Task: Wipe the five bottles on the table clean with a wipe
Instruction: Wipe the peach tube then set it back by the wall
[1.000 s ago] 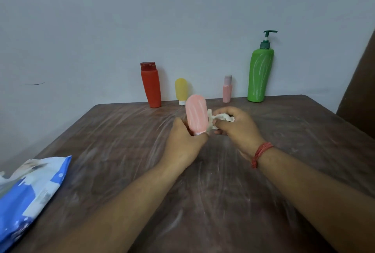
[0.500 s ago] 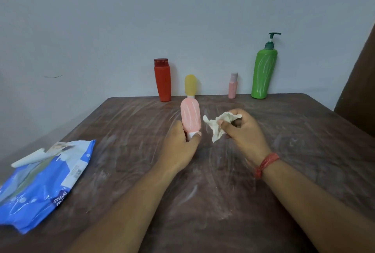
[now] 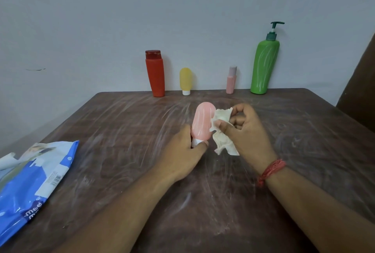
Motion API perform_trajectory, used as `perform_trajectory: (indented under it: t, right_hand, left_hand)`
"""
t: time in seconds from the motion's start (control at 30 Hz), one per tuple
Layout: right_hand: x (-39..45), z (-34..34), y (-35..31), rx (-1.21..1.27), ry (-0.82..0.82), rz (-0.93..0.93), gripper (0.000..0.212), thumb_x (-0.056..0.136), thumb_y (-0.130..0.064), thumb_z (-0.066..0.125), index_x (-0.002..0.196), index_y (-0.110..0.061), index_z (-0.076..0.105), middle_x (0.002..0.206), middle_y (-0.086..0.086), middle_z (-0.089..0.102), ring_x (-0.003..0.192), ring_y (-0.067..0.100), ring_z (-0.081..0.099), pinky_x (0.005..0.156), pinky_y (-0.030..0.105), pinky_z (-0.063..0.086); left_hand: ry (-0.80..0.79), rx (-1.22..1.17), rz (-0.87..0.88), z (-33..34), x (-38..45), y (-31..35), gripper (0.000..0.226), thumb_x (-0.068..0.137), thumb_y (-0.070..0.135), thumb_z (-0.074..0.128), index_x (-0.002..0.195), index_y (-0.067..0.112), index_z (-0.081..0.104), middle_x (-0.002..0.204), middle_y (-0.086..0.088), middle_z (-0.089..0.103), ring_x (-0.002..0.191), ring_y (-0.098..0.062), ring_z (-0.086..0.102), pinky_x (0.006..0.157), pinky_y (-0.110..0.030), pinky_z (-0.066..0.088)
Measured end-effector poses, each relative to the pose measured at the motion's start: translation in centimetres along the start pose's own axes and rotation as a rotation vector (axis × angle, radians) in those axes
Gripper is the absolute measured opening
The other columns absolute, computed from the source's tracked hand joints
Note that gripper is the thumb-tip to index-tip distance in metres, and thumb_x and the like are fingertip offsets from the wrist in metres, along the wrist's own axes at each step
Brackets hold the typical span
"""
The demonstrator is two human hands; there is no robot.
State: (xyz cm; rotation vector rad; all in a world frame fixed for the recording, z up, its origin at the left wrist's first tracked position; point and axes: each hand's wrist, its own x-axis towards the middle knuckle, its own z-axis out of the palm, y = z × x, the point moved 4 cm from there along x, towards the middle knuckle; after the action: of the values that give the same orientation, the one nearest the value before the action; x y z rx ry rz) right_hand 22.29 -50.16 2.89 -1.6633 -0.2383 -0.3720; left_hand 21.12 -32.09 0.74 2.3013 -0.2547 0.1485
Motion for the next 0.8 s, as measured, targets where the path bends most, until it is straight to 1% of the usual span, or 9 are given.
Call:
perform_trajectory:
  t: [0.07,0.13,0.23,0.33,0.43,0.53,0.63,0.7,0.8]
  right_hand:
    - [-0.2,-0.1,-0.3,-0.107,0.027,-0.062,0.020,0.086,-0.026,0.077,0.086,-0.031,0.057,0.081,0.002,0.068,0.073,0.023,0.069,0.061,0.040,0.058]
    - [-0.2,-0.1,-0.8,-0.201,0.045,-0.139,0.017,0.088,-0.020,0.074,0.084,-0.032,0.063,0.091,-0.006,0.063,0.083,0.022,0.067,0.073,0.044,0.058]
    - [-0.3,0.3,-1.6,-0.119,-0.010,-0.179,0.028,0.087,-0.002,0.067,0.096,-0.029,0.070,0.108,-0.012,0.056,0.100,0.015,0.067,0.087,0.041,0.058]
    - [-0.9,1.0,-1.9,-0.128,-0.144,-0.189,0.044,0.075,0.001,0.058,0.111,-0.022,0.069,0.112,-0.018,0.054,0.108,0.011,0.064,0.094,0.033,0.056]
    - [-1.1,1.0,-2.2,-0.426,-0.173,-0.320,0.042,0.083,0.006,0.063,0.119,-0.017,0.068,0.115,-0.012,0.054,0.105,0.008,0.061,0.092,0.024,0.053]
    - [-1.1,0.9,-2.9,-0.726,-0.128,-0.499,0.034,0.087,-0.006,0.071,0.119,-0.017,0.068,0.111,-0.010,0.056,0.097,0.000,0.053,0.084,0.007,0.042]
    - [-0.8,0.5,-3.1,-0.798,-0.085,-0.503,0.034,0.089,-0.013,0.069,0.122,-0.019,0.065,0.111,-0.007,0.057,0.095,0.004,0.052,0.081,0.014,0.041]
    - [-0.9,0.4,-3.2,-0.804,-0.046,-0.495,0.031,0.090,-0.013,0.068,0.120,-0.018,0.066,0.110,-0.006,0.058,0.093,0.003,0.051,0.078,0.008,0.036]
    - [-1.4,1.1,-3.0,-0.781,-0.108,-0.511,0.023,0.089,-0.010,0.070,0.112,-0.015,0.070,0.107,-0.003,0.061,0.093,0.010,0.057,0.077,0.014,0.040]
  left_hand:
    - [-0.006,-0.006,0.011,0.1,-0.1,0.3,0.020,0.095,0.050,0.057,0.102,0.035,0.047,0.093,0.014,0.060,0.078,-0.007,0.058,0.059,-0.022,0.039]
    - [-0.012,0.015,0.023,0.3,-0.3,0.6,0.019,0.094,0.051,0.058,0.094,0.037,0.045,0.088,0.012,0.059,0.073,-0.007,0.056,0.057,-0.023,0.038]
    - [-0.002,-0.003,0.014,0.2,-0.5,0.7,0.019,0.094,0.052,0.057,0.090,0.038,0.045,0.086,0.013,0.059,0.070,-0.004,0.055,0.056,-0.021,0.036]
    - [0.023,-0.064,0.008,-0.2,-0.4,0.8,0.019,0.095,0.053,0.056,0.089,0.038,0.046,0.085,0.014,0.059,0.073,0.013,0.053,0.054,-0.015,0.036]
    - [0.014,-0.081,0.014,-0.3,-0.4,0.9,0.017,0.095,0.049,0.058,0.089,0.038,0.045,0.086,0.015,0.057,0.071,0.018,0.051,0.051,-0.011,0.040]
    - [-0.004,-0.084,0.029,-0.2,-0.6,1.0,0.014,0.096,0.046,0.057,0.096,0.036,0.048,0.089,0.013,0.059,0.072,0.014,0.052,0.052,-0.011,0.040]
    - [-0.003,-0.106,0.063,0.0,-0.6,1.3,0.013,0.099,0.045,0.055,0.100,0.034,0.047,0.090,0.010,0.060,0.074,0.005,0.055,0.054,-0.015,0.040]
    - [-0.010,-0.119,0.080,0.1,-0.6,1.5,0.013,0.101,0.045,0.052,0.104,0.033,0.047,0.093,0.007,0.061,0.074,-0.001,0.056,0.057,-0.018,0.040]
    - [-0.012,-0.164,0.091,0.1,-0.8,1.5,0.009,0.103,0.042,0.048,0.106,0.034,0.044,0.090,0.007,0.056,0.067,0.008,0.051,0.054,-0.012,0.040]
